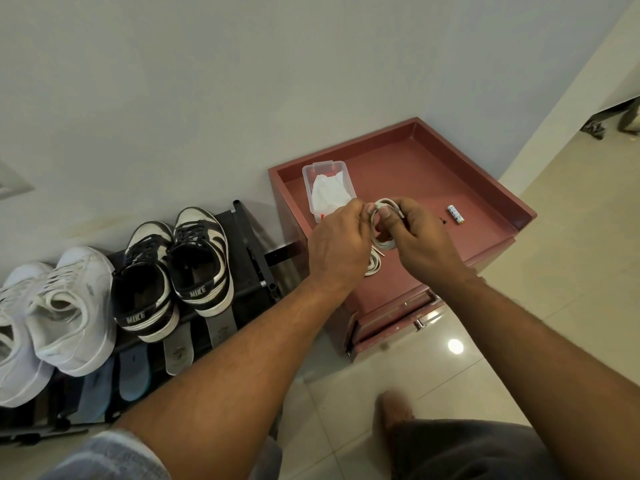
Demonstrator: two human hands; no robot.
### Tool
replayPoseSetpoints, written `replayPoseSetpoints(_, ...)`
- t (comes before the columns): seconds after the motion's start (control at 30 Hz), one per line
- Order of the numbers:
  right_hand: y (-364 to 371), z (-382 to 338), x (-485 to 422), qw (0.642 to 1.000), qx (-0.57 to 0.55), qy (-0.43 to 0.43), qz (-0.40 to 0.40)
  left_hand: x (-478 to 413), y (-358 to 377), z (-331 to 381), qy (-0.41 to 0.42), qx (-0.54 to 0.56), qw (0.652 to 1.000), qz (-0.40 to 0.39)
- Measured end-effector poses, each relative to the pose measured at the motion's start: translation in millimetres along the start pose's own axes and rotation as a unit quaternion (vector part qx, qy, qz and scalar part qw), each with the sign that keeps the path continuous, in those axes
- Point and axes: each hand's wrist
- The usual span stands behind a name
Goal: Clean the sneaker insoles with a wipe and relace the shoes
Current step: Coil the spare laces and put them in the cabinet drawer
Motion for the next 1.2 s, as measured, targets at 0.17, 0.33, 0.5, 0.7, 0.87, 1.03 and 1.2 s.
replayPoseSetpoints(0.17, 6.3, 8.9, -0.3, 0.997, 0.068, -0.025, 0.025, 1.4, 4.2, 1.6, -0.024, -0.011, 1.0, -0.008)
replayPoseSetpoints(0.33, 10.1, 24.5, -1.1, 0.997, 0.053, -0.021, 0.053, 6.5, 9.4, 3.7, -0.042, -0.017, 0.998, -0.035)
replayPoseSetpoints(0.5, 4.6, 28.4, -0.8, 0.997, 0.058, -0.043, 0.01, 7.0, 9.5, 2.4, -0.029, -0.045, 0.998, -0.041)
replayPoseSetpoints(0.7, 0.1, 30.2, -6.1, 0.987, 0.142, -0.081, 0.011, 5.6, 5.7, 2.8, -0.025, -0.062, 0.997, -0.036)
replayPoseSetpoints(0.87, -2.1, 29.0, -5.5, 0.984, 0.151, -0.09, 0.028, 7.0, 6.1, 5.8, -0.032, -0.063, 0.997, -0.043)
replayPoseSetpoints(1.03, -3.5, 30.7, -4.7, 0.985, 0.139, -0.084, 0.052, 8.5, 8.0, 6.5, -0.051, -0.037, 0.994, -0.086)
replayPoseSetpoints(1.2, -5.3, 32.2, -6.6, 0.981, 0.158, -0.09, 0.072, 4.0, 14.5, 0.4, -0.043, 0.022, 0.986, -0.161)
Point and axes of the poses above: each hand's wrist, its own x-axis away from the middle knuckle, its own y-axis out of the palm, z = x × y, and after that the axes turned 7 degrees about -y, right-handed
